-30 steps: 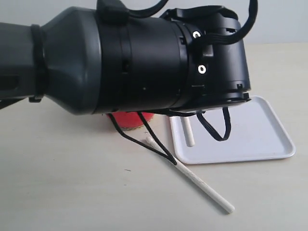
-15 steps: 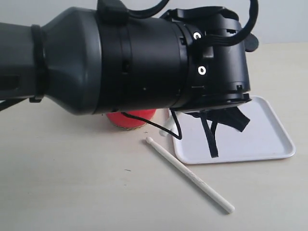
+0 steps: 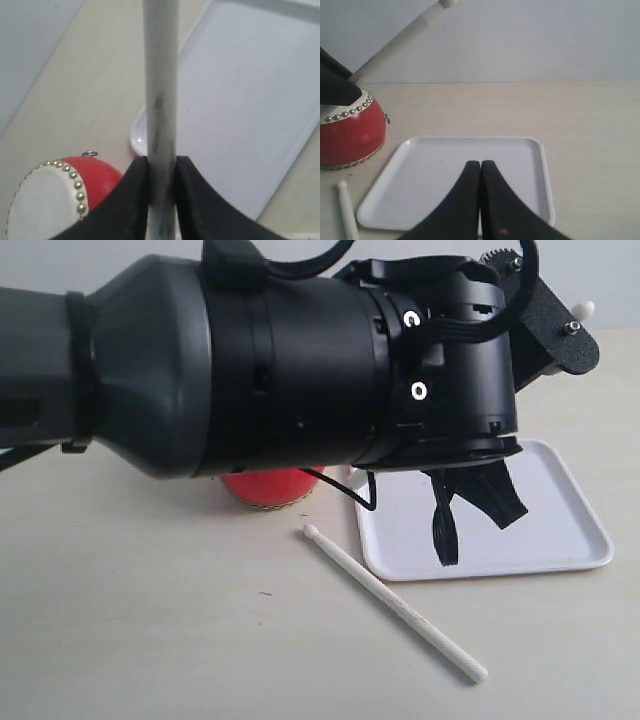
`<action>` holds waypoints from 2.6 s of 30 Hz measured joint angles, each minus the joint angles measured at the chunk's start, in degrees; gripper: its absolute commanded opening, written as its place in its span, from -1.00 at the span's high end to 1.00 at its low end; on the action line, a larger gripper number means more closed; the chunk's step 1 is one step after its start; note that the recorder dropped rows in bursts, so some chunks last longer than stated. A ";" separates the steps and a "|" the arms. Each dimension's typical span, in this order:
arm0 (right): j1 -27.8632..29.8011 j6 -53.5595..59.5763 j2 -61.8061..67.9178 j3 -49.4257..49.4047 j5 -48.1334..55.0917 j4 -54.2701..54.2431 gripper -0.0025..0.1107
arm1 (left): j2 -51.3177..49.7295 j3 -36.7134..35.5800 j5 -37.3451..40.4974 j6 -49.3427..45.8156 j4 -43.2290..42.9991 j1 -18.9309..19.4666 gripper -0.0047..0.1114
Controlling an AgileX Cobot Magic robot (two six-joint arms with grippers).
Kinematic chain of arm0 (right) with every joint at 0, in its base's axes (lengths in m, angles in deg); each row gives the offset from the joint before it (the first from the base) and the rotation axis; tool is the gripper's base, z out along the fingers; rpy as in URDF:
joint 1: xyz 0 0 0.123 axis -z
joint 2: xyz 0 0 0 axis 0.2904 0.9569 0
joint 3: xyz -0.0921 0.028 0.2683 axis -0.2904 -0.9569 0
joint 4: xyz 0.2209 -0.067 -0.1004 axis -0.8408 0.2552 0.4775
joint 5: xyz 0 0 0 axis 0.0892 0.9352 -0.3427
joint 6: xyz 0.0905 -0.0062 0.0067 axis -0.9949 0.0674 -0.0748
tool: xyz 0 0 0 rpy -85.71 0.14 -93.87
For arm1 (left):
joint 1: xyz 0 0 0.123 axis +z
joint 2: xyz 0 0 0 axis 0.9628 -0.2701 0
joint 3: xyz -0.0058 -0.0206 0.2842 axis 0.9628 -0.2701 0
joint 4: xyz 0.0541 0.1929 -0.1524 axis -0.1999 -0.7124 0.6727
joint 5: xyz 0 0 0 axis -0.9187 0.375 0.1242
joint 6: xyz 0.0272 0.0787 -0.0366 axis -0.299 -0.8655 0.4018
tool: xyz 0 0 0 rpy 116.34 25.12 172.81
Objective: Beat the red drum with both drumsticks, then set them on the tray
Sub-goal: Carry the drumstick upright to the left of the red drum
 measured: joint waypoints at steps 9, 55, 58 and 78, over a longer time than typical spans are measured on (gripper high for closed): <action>0.00 0.00 0.00 0.00 0.00 0.00 0.96 | 2.79 0.00 -15.44 -13.11 21.14 4.20 0.92; 0.00 0.00 0.00 0.00 0.00 0.00 0.96 | 46.87 -54.63 -44.27 -19.35 54.68 31.80 0.92; 0.00 0.00 0.00 0.00 0.00 0.00 0.96 | 46.87 -54.63 -43.88 -19.35 55.16 31.80 0.92; 0.00 0.00 0.00 0.00 0.00 0.00 0.96 | 46.87 -54.63 -41.75 -19.25 55.16 31.80 0.92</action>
